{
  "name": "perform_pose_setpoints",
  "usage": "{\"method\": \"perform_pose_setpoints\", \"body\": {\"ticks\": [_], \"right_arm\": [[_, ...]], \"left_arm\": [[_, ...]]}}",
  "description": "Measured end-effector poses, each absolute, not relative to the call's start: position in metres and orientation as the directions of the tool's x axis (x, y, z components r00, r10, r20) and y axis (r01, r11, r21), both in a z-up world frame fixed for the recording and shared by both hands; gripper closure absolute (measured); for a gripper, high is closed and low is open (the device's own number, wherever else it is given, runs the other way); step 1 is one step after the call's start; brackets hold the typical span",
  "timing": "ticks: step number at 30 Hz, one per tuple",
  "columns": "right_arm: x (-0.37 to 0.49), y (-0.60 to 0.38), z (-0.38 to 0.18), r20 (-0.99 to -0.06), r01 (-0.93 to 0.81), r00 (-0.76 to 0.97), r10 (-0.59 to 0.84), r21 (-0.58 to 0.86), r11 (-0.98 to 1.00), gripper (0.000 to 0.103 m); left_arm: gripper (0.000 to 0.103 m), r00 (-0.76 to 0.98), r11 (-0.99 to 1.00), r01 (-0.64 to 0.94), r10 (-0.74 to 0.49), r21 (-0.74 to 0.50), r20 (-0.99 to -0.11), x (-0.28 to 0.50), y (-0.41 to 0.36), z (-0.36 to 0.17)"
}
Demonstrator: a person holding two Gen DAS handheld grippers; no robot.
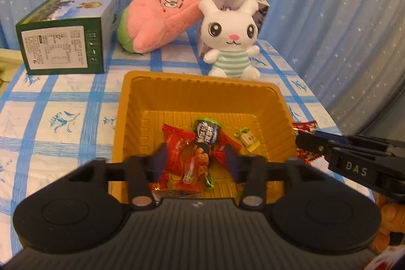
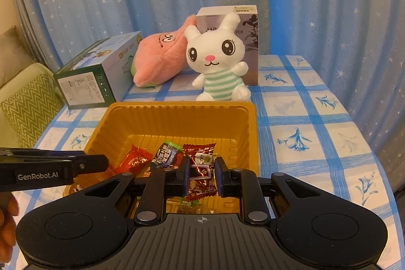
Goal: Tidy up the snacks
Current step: 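Carry the red candy and brown-red candy over the orange tray with both tools, then open both tools to drop the candies into the tray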
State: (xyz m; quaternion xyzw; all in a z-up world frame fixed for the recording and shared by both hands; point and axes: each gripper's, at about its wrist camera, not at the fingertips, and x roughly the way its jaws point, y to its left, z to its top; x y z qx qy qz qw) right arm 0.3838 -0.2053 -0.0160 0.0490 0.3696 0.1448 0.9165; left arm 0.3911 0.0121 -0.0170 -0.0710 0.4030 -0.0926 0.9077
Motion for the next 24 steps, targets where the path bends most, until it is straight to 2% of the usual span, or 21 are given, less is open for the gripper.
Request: {"method": "perform_pose_setpoints", "body": {"ticks": [24], "right_arm": [[0.387,-0.204,-0.012,-0.661,-0.222,0.683,0.310,0.217,0.951,0.082]], "left_arm": [[0.056,0.664,0.979,0.128,-0.203,-0.158,-0.719,0.375,0.010,-0.015]]}}
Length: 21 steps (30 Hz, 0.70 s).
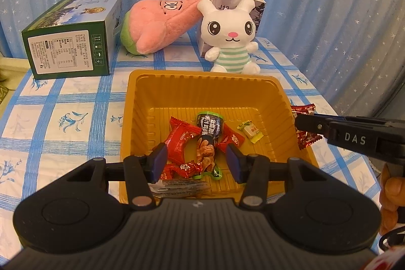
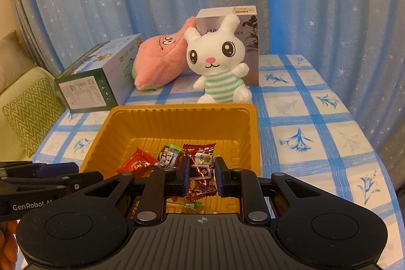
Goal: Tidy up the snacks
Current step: 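Open both tools to drop the candies into the tray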
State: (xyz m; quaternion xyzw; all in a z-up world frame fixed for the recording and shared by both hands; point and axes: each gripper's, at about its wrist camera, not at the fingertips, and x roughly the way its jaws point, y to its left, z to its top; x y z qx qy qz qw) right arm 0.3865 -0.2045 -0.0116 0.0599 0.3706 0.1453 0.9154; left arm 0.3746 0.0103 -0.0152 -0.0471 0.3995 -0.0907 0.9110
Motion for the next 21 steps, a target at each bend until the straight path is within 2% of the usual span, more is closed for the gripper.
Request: {"method": "perform_pose_setpoints", "body": {"ticks": [9,10,11,12,13,16,21], "right_arm": [[0.391,-0.207,-0.012,-0.640,-0.213,0.689,0.340,0.269,0.939,0.081],[0.392,-0.208,-0.012,-0.632,-0.221,0.689,0.355,0.283,0.933,0.078],[0.392,-0.210,-0.012,-0.629,-0.218,0.689,0.360,0.293,0.931,0.061],[0.393,-0.212,-0.011,-0.626,-0.210,0.691,0.362,0.305,0.929,0.035],[0.392,-0.215,-0.011,-0.616,-0.200,0.698,0.365,0.322,0.925,0.032],[0.390,-0.222,-0.010,-0.617,-0.177,0.702,0.357,0.334,0.926,0.032],[0.384,-0.230,-0.016,-0.644,-0.161,0.689,0.332,0.312,0.937,0.032]], "left_arm": [[0.055,0.667,0.981,0.118,-0.194,-0.155,-0.720,0.373,0.016,-0.016],[0.052,0.667,0.982,0.115,-0.190,-0.152,-0.721,0.373,0.016,-0.016],[0.048,0.668,0.983,0.111,-0.183,-0.147,-0.722,0.372,0.017,-0.016],[0.046,0.670,0.985,0.106,-0.174,-0.139,-0.722,0.371,0.017,-0.016],[0.043,0.673,0.986,0.102,-0.165,-0.130,-0.721,0.370,0.017,-0.016],[0.039,0.677,0.989,0.094,-0.147,-0.114,-0.721,0.368,0.017,-0.017],[0.026,0.688,0.992,0.087,-0.126,-0.091,-0.714,0.363,0.016,-0.016]]}}
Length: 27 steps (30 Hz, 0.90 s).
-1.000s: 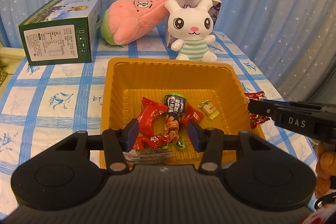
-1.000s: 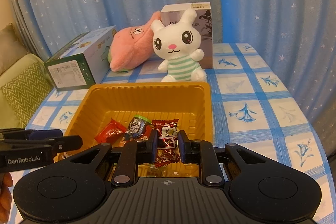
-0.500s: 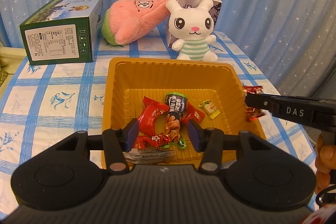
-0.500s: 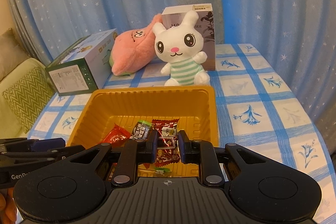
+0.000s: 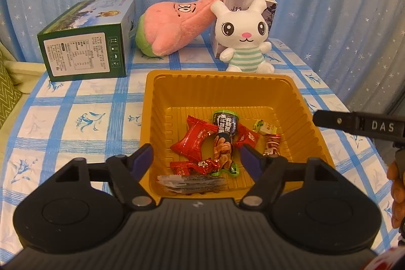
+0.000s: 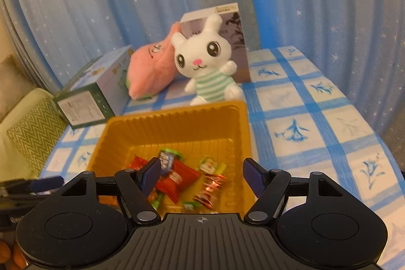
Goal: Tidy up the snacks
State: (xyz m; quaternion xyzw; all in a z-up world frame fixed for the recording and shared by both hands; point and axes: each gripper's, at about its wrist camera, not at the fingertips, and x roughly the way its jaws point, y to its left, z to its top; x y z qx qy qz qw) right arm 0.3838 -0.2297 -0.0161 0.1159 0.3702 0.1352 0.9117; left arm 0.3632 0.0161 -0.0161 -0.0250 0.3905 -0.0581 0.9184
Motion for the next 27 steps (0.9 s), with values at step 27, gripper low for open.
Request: {"method": "perform_pose_setpoints", "body": {"ticks": [27], "right_arm": [[0.326,-0.240,-0.011,-0.710,-0.158,0.635,0.304,0.266,0.951,0.032]], "left_arm": [[0.000,0.689,0.999,0.018,-0.043,-0.043,-0.724,0.310,0.013,-0.001]]}}
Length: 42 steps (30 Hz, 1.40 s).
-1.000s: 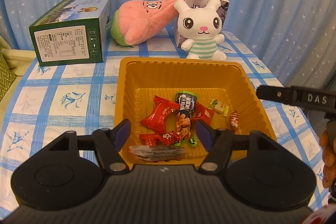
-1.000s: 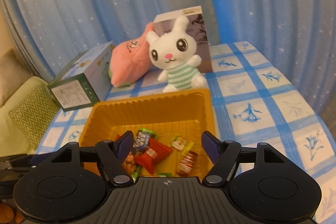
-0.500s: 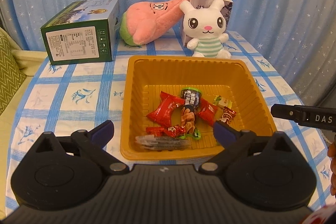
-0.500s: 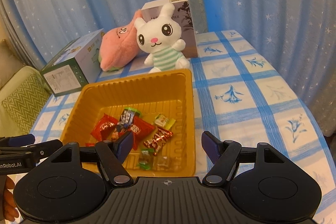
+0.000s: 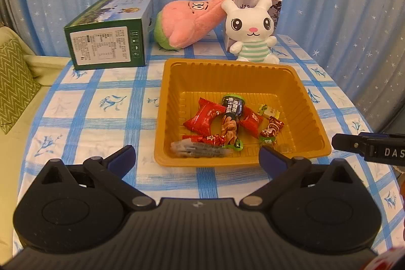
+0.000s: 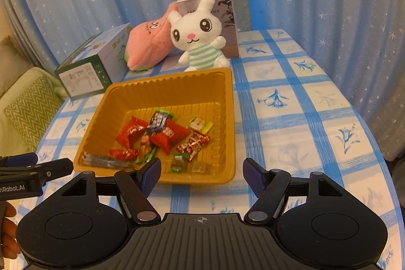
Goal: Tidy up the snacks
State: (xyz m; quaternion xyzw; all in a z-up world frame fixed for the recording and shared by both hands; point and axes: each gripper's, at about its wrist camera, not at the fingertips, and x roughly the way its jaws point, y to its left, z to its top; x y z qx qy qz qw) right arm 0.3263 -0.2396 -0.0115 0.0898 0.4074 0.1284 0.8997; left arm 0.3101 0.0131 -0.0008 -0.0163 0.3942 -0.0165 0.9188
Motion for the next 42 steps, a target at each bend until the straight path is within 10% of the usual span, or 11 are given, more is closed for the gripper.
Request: {"method": "perform_pose_setpoints", "body": {"ticks": [42], "right_arm": [[0.144,-0.250,0.036,-0.654,-0.160,0.691,0.307,0.276,0.948,0.032]], "left_arm": [[0.000,0.720,0.997,-0.052,-0.006,-0.063,-0.694,0.135,-0.009,0.052]]}}
